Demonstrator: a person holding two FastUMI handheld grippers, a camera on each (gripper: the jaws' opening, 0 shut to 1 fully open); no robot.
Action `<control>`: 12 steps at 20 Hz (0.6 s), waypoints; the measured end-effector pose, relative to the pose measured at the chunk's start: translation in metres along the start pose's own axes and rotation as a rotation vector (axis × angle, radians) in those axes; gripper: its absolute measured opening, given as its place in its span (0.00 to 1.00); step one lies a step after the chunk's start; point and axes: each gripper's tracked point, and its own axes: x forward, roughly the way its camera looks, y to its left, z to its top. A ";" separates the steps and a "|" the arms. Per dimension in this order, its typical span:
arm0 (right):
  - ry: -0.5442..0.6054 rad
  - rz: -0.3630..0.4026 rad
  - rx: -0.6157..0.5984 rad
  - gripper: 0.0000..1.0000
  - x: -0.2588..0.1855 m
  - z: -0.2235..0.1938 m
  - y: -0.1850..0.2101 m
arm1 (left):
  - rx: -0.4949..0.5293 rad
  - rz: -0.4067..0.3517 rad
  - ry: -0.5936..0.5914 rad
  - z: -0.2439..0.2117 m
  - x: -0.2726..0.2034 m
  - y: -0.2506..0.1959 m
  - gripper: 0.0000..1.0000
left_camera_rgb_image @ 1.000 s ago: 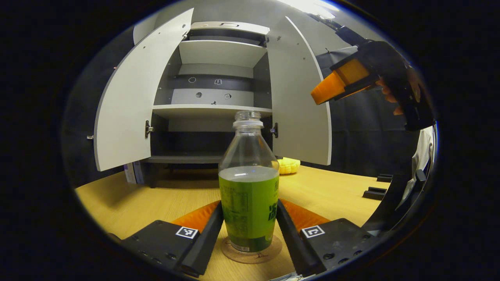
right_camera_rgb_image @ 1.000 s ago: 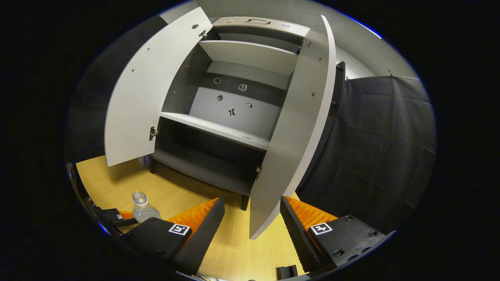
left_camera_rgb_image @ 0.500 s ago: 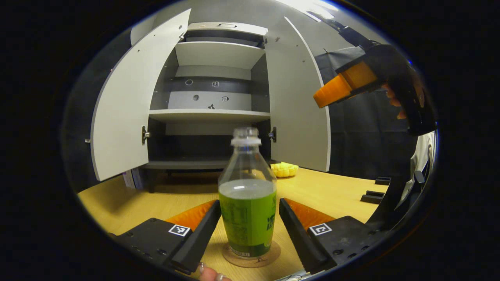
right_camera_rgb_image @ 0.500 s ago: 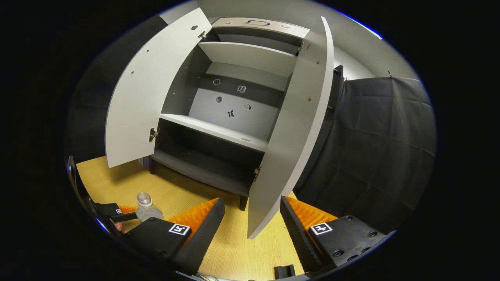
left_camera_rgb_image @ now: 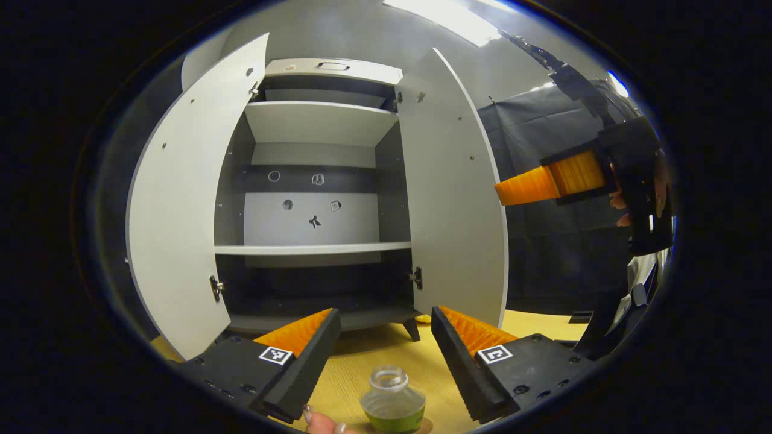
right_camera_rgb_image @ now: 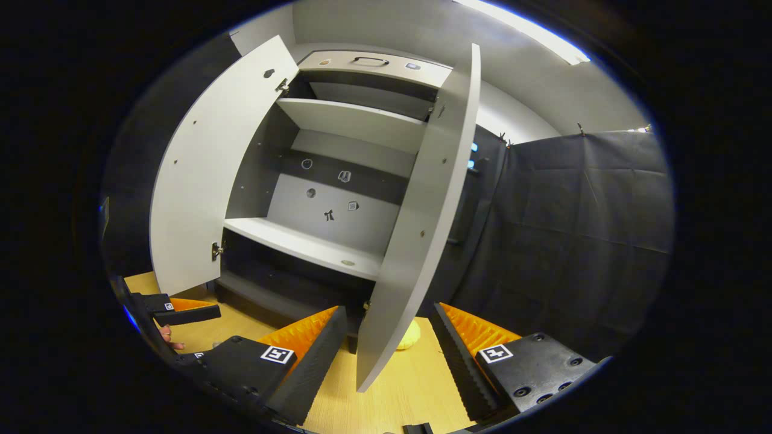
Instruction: Grasp the bottle in the cabinet with the left hand and place it on the coaster, then close the right door with the right hand and the left door with the left hand.
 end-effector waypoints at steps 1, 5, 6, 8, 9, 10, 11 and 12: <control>-0.005 -0.027 0.018 0.95 0.001 0.009 -0.011 | -0.004 -0.022 -0.012 0.020 0.002 0.000 0.96; -0.012 -0.155 0.071 0.95 0.001 0.036 -0.055 | -0.017 -0.100 -0.046 0.097 0.002 0.014 0.95; -0.007 -0.183 0.080 0.95 0.001 0.039 -0.066 | -0.028 -0.122 -0.055 0.114 -0.001 0.019 0.94; -0.002 -0.230 0.117 0.95 -0.001 0.046 -0.084 | -0.045 -0.166 -0.061 0.143 -0.011 0.028 0.95; -0.018 -0.243 0.139 0.96 0.000 0.051 -0.092 | -0.042 -0.177 -0.062 0.154 -0.016 0.037 0.95; -0.035 -0.248 0.160 0.96 0.004 0.057 -0.098 | -0.035 -0.174 -0.059 0.163 -0.021 0.047 0.94; -0.045 -0.234 0.177 0.95 0.008 0.060 -0.099 | -0.026 -0.164 -0.046 0.170 -0.026 0.057 0.95; -0.039 -0.199 0.190 0.95 0.016 0.061 -0.096 | -0.022 -0.152 -0.036 0.174 -0.030 0.067 0.94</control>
